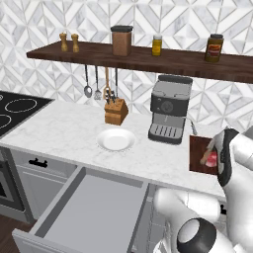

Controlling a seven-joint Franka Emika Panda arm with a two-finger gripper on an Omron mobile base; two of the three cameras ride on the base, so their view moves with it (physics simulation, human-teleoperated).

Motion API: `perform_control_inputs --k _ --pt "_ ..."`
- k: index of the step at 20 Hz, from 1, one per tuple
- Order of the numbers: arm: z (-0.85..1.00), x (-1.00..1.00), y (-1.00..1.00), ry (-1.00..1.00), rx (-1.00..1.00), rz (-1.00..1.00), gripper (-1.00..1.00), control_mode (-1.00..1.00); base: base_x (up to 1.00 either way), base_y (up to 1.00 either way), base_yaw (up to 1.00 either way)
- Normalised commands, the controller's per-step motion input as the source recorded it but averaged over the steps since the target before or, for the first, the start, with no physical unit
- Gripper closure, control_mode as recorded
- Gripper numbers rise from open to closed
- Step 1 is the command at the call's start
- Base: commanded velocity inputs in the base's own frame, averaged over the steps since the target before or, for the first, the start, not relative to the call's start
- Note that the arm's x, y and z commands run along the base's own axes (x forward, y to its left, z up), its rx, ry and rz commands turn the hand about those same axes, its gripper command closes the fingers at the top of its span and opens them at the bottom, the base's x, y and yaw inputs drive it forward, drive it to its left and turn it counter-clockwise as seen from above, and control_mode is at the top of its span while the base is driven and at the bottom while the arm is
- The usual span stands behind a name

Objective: Pick up the knife from the drawer and place it on the cutting board. Then place the meat from the plate to the cutting board.

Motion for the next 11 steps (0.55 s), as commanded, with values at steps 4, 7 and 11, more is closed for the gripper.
perform_control_inputs --k 4,7,11 --pt "0.54 -0.4 0.36 -0.1 -0.05 0.04 -1.0 -1.0 0.0 0.0 0.0" --pt "0.5 -0.31 0.35 -0.05 -0.07 0.06 -1.0 -1.0 0.0 0.0 0.0" --pt "0.37 -0.26 0.44 -0.01 -0.12 0.08 -1.0 -1.0 0.0 0.0 0.0"
